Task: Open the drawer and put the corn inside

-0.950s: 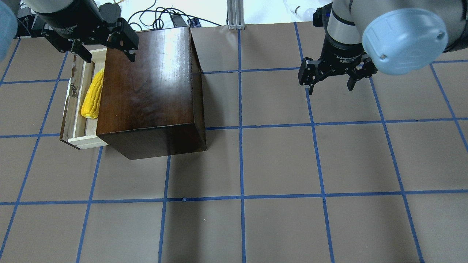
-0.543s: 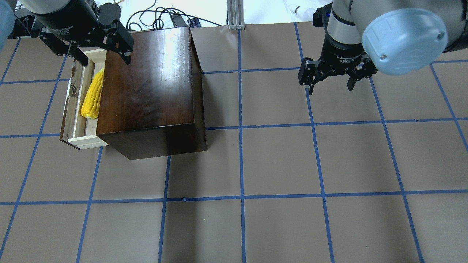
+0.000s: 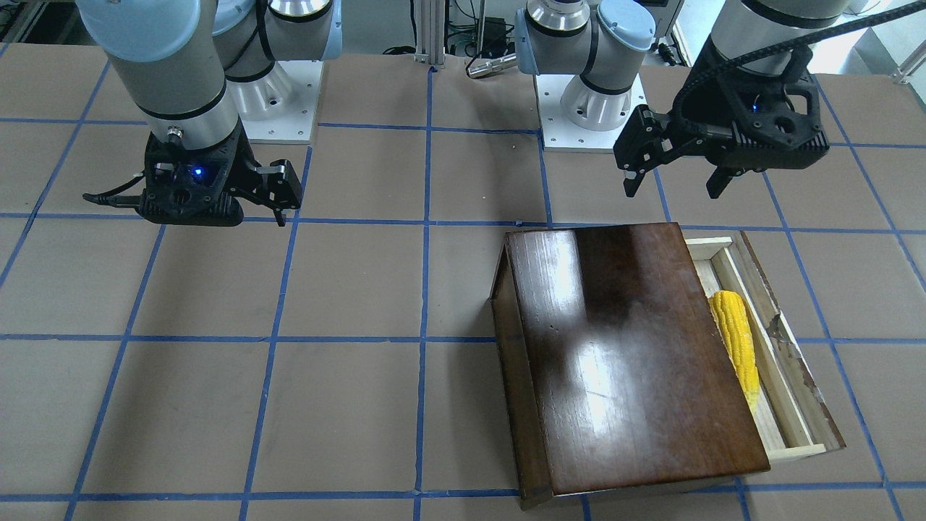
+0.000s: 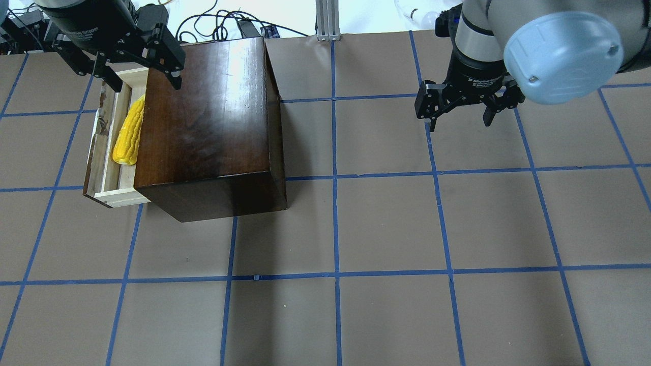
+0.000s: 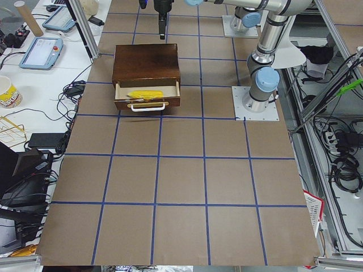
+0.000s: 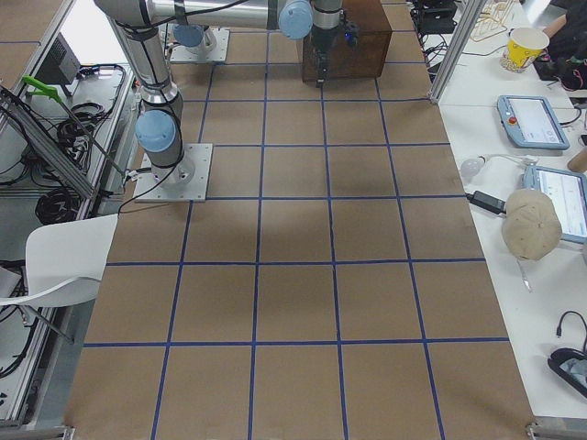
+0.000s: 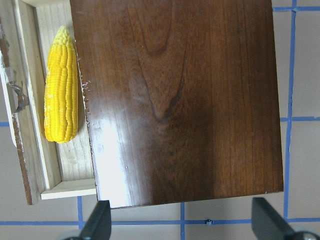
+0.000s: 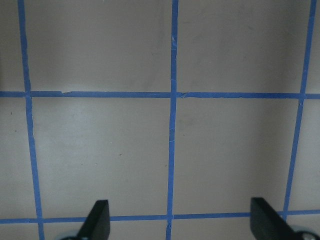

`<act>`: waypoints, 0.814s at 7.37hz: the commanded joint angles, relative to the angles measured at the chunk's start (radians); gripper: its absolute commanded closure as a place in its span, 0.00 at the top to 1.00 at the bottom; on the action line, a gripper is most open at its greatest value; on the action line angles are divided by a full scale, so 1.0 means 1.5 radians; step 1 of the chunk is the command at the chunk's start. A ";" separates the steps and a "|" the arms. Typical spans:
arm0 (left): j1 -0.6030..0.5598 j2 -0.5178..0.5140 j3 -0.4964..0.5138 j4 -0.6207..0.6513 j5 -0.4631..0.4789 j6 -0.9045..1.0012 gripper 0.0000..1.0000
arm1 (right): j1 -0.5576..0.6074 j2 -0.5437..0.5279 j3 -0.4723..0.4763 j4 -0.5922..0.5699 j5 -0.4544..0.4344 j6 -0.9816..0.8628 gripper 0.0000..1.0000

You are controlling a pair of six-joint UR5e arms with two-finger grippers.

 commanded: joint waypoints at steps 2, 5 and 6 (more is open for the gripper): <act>-0.002 0.000 -0.008 0.000 -0.004 -0.001 1.00 | 0.000 0.000 0.000 0.000 0.000 0.000 1.00; -0.002 0.001 -0.007 -0.003 -0.019 -0.005 1.00 | 0.000 -0.001 0.000 0.000 0.000 0.000 1.00; -0.002 0.003 -0.009 -0.004 -0.023 -0.006 1.00 | 0.000 -0.001 0.000 0.000 0.000 0.000 1.00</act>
